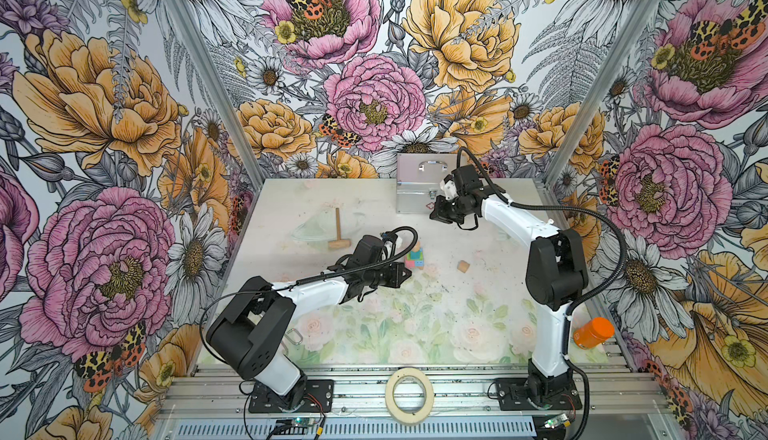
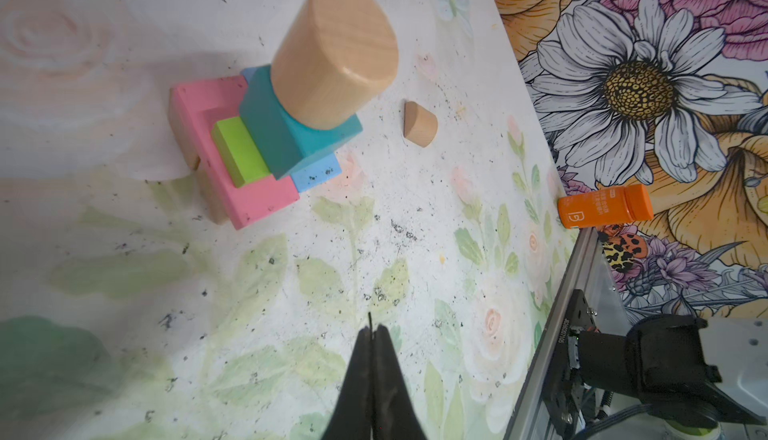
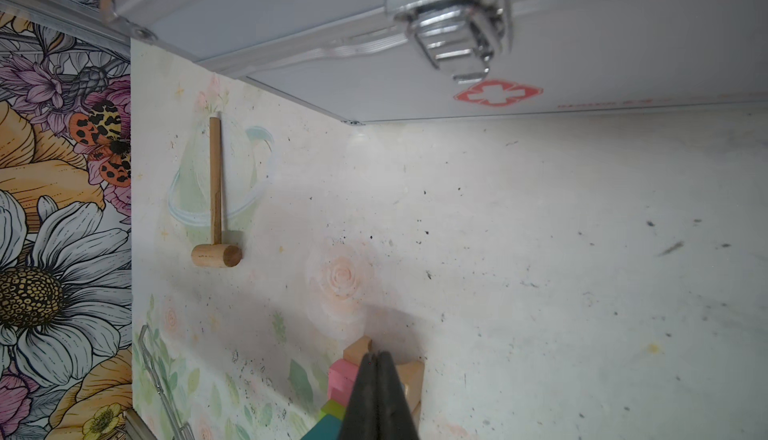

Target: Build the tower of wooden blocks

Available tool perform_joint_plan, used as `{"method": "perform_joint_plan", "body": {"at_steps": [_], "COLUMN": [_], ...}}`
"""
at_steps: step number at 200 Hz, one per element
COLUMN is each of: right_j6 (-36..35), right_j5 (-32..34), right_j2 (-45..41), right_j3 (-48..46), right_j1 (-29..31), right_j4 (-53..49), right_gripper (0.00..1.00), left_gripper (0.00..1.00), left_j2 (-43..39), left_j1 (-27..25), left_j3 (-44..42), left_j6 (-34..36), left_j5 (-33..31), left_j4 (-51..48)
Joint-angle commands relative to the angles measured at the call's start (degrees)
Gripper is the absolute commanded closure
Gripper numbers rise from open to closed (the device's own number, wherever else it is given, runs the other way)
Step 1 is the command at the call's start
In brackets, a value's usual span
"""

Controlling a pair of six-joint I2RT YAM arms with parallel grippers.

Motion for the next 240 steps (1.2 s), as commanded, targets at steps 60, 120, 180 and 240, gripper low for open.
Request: {"method": "perform_joint_plan", "body": {"at_steps": [60, 120, 180, 240], "right_j6": [-0.33, 0.46, 0.93, 1.55], "right_j5": [8.71, 11.54, 12.63, 12.39], "right_j2": [-11.33, -17.3, -20.4, -20.48], "right_j3": [-9.46, -15.51, -19.18, -20.34], "right_j1": [-0.21, -0.92, -1.61, -1.83], "right_j4": [0.86, 2.25, 3.15, 4.06], "right_gripper": [1.0, 1.0, 1.0, 1.0], "left_gripper": [1.0, 1.0, 1.0, 1.0], "left_j2": [3.86, 10.6, 8.16, 6.23], "left_j1": [-1.05, -1.88, -2.75, -2.66], "left_j3": [-3.94, -6.68, -8.72, -9.02], "left_j6": [-9.25, -17.76, -17.85, -16.74], "left_j5": [-2.83, -1.27, -6.87, -11.37], "left_j4": [17.72, 35.38, 35.59, 33.42]}}
